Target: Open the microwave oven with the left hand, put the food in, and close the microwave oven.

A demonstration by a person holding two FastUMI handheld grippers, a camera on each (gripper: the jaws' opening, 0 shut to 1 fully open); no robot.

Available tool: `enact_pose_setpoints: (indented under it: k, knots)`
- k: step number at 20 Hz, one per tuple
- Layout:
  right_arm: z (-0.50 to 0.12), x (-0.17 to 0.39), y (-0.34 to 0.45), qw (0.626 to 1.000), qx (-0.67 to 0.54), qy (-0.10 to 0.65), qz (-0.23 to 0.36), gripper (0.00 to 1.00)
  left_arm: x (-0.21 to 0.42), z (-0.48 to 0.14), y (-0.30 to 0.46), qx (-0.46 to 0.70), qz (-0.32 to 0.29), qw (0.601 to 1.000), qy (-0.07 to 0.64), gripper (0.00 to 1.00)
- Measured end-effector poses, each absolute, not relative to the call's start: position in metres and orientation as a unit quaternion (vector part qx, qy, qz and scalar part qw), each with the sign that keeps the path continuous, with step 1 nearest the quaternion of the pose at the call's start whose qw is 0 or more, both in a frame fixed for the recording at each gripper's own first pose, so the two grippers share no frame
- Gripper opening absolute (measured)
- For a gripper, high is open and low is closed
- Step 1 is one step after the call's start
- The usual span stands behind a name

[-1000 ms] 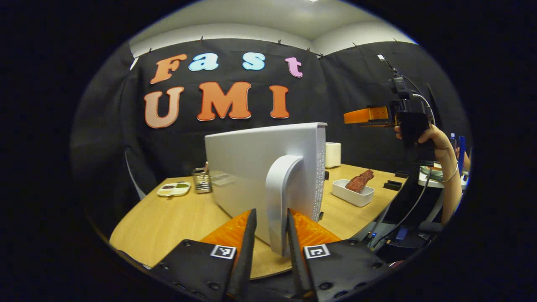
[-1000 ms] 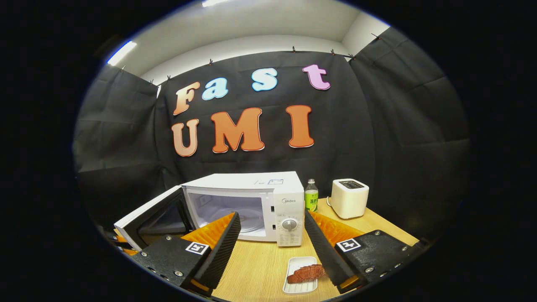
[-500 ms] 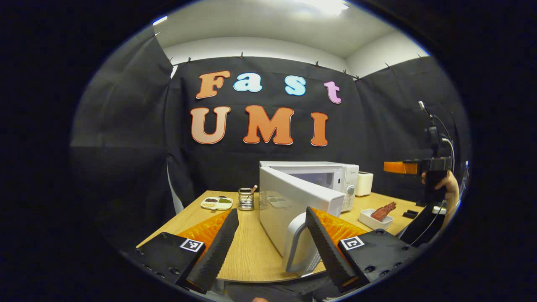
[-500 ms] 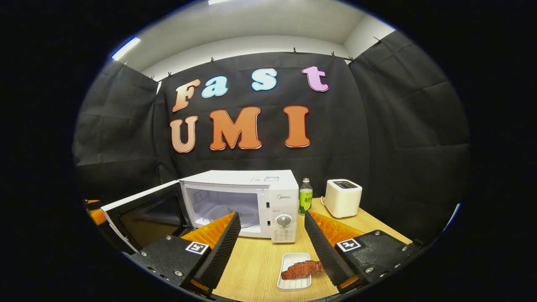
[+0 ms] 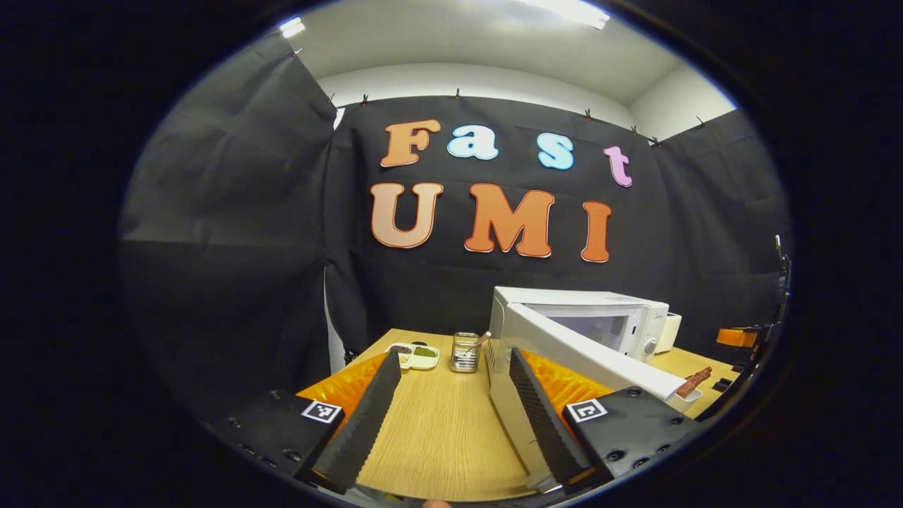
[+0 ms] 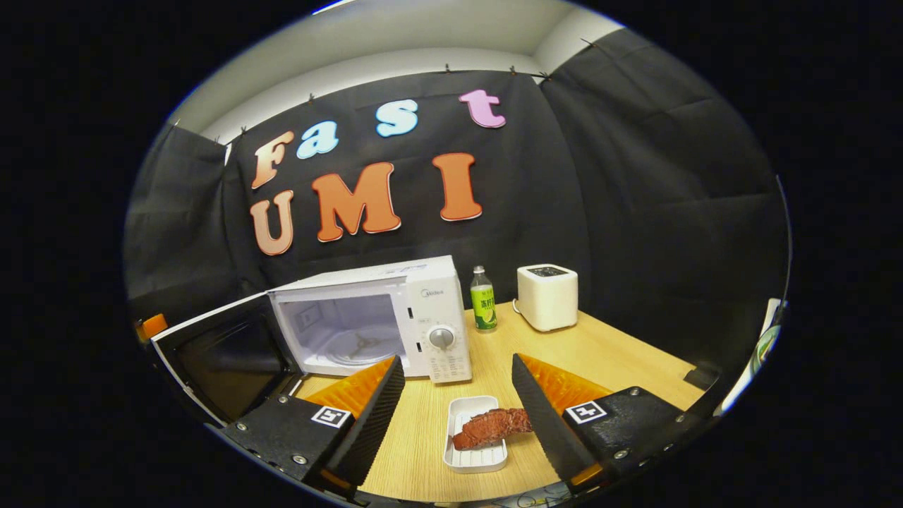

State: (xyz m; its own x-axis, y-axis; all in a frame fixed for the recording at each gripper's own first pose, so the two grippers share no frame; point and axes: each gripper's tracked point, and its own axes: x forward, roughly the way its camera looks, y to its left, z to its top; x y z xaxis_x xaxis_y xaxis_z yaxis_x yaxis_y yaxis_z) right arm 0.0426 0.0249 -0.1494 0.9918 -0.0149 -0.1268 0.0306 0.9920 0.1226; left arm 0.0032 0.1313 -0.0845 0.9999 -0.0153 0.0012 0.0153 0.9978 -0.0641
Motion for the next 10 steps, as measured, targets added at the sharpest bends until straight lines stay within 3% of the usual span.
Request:
enact_pose_setpoints:
  k: [7,10]
  knots:
    - [-0.215,0.053,-0.027,0.968,0.213,0.073,-0.112,0.95,0.006,-0.082,0.131,-0.022,-0.012,1.000,-0.006,0.97]
    - [-0.236,0.060,-0.030,0.956,0.255,0.088,-0.118,0.95,0.005,-0.083,0.130,-0.017,-0.014,1.000,-0.006,0.97]
